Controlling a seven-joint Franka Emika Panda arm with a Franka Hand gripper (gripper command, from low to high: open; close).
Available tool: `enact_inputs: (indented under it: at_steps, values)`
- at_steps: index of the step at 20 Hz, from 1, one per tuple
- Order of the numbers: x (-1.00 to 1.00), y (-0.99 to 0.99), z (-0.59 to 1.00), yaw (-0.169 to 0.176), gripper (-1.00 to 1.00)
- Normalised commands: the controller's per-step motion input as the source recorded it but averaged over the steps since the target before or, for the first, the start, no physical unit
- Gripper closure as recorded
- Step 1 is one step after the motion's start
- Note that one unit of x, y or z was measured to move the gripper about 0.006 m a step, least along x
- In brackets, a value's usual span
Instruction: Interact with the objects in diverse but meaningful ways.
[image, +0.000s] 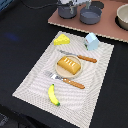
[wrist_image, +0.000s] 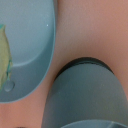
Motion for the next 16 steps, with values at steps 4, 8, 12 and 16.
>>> enact_inputs:
  at_steps: [4, 8, 12, 16]
  values:
    - [0.32, 0.32, -0.18, -0.017, -1.0]
    - [0.39, 0.35, -0.16, -0.023, -1.0]
    - [0.4, 0.27, -0.18, -0.036, -1.0]
    - [0.34, 0.22, -0.16, -0.037, -1.0]
